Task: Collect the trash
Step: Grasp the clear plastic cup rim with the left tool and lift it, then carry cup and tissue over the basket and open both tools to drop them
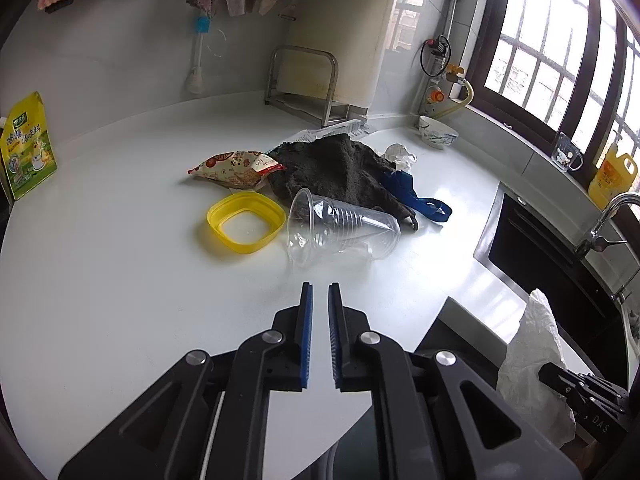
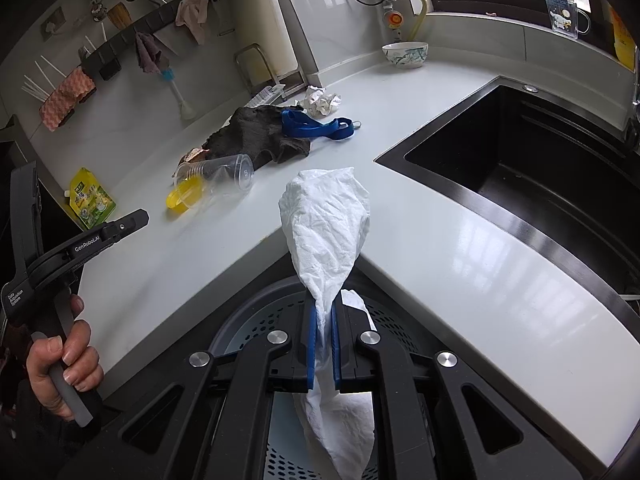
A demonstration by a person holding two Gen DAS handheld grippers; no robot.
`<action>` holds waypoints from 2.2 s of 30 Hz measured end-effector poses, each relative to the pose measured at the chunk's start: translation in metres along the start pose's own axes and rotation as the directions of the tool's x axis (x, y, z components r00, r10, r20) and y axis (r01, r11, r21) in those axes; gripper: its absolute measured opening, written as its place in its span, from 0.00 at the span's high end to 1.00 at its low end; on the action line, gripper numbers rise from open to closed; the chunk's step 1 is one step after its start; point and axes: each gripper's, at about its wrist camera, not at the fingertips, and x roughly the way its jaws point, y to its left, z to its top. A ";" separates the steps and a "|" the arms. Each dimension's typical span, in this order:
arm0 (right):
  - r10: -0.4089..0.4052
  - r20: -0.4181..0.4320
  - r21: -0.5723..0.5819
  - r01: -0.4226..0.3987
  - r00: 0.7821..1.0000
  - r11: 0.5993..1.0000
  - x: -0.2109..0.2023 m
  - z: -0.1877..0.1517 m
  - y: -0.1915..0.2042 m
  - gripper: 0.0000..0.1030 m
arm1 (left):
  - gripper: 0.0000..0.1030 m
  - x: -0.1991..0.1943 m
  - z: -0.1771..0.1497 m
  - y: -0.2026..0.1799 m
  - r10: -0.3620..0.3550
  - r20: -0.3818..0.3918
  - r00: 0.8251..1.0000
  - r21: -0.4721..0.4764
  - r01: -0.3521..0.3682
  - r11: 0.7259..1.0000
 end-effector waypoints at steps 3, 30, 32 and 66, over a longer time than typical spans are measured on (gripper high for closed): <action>0.004 -0.006 0.002 -0.004 1.000 1.000 0.004 0.001 -0.001 0.94 | 0.64 0.006 0.006 0.003 -0.001 0.002 1.000 -0.011 0.001 1.000; -0.029 -0.064 0.026 0.031 0.998 0.999 0.034 0.008 -0.006 0.94 | 0.96 0.084 0.026 -0.011 -0.177 -0.103 0.979 0.013 0.180 0.984; -0.029 -0.063 0.025 0.030 0.998 0.999 0.034 0.008 -0.006 0.94 | 0.96 0.074 0.025 -0.012 -0.139 -0.075 0.987 0.033 0.142 0.989; -0.005 -0.060 -0.055 0.002 0.998 0.999 -0.012 -0.063 0.006 0.94 | 0.96 -0.061 -0.100 -0.076 0.091 -0.022 0.996 0.192 -0.085 0.978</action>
